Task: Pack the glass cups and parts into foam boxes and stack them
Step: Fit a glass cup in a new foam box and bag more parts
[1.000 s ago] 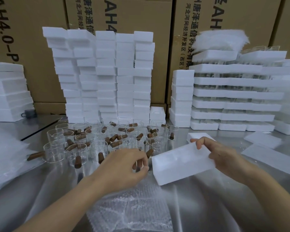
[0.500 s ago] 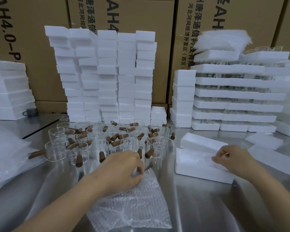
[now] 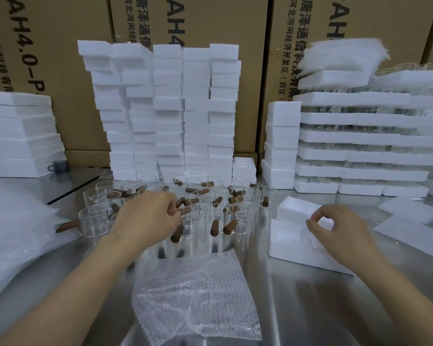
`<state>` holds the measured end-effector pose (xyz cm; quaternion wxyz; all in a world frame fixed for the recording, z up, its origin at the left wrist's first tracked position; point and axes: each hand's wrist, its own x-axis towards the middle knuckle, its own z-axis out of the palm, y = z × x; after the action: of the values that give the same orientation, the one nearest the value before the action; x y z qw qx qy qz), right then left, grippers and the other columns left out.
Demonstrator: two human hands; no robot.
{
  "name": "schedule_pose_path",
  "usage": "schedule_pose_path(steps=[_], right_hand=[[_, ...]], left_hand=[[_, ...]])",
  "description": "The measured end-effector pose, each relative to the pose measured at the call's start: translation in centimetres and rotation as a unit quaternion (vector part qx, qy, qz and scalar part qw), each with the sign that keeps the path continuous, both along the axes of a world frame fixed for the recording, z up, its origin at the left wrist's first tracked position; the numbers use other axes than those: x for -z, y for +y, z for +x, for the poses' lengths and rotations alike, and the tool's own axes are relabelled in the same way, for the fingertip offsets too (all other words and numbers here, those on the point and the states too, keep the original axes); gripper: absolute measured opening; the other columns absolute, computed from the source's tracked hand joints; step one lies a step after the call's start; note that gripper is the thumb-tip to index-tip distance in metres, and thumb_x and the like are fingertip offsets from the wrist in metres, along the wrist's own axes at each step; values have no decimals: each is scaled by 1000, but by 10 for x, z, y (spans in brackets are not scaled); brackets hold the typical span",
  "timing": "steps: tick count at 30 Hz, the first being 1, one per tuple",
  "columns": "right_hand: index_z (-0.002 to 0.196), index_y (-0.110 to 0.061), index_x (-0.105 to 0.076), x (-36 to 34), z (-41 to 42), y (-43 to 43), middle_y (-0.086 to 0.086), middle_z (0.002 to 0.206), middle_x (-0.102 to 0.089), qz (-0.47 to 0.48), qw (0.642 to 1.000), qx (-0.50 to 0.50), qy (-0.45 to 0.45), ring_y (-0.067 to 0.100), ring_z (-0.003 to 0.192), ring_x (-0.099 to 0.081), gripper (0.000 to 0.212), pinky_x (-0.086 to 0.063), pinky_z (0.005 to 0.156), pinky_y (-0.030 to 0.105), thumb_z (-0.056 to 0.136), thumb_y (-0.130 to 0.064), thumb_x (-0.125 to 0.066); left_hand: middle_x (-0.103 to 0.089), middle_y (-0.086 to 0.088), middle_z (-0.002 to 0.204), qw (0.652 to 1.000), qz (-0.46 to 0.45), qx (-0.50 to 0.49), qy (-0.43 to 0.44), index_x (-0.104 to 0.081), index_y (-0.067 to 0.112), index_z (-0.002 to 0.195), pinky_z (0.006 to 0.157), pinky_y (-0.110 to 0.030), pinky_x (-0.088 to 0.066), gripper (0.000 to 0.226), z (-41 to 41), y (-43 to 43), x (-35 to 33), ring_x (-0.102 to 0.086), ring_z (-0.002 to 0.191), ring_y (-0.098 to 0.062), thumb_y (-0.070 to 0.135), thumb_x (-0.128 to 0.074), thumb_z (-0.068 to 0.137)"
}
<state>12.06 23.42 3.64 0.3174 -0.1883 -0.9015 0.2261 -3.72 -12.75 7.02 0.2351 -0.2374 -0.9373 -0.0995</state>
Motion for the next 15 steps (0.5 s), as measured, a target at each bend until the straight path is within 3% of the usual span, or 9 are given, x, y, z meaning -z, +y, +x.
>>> schedule_pose_path(steps=[4, 8, 11, 15], right_hand=[[75, -36, -66, 1, 0, -2, -3, 104, -65, -1, 1000, -4, -5, 19, 95, -58, 17, -37, 75, 36, 91, -35, -71], [75, -36, -66, 2, -2, -1, -3, 101, -64, 2, 1000, 1, -12, 19, 93, -56, 18, -35, 73, 35, 91, -35, -72], [75, -36, -66, 3, -2, -1, -6, 99, -62, 1, 1000, 4, -14, 17, 90, -56, 17, -36, 70, 34, 91, -36, -72], [75, -36, -65, 4, -3, -1, -7, 98, -62, 5, 1000, 4, -17, 19, 93, -56, 18, -36, 72, 35, 92, -36, -71]], left_hand=[[-47, 7, 55, 990, -61, -46, -117, -49, 19, 64, 53, -27, -37, 51, -23, -21, 8, -46, 51, -17, 53, -68, 96], [-40, 5, 50, 978, -27, -24, -203, -43, 20, 58, 52, -27, -33, 59, -31, -23, 12, -36, 46, -18, 58, -68, 96], [-41, 6, 51, 990, -37, -31, -133, -45, 21, 59, 51, -27, -37, 55, -26, -18, 11, -41, 47, -17, 57, -68, 94], [-65, 8, 59, 998, -23, -2, -65, -64, 22, 69, 53, -27, -45, 50, -10, -9, 6, -62, 56, -11, 65, -63, 95]])
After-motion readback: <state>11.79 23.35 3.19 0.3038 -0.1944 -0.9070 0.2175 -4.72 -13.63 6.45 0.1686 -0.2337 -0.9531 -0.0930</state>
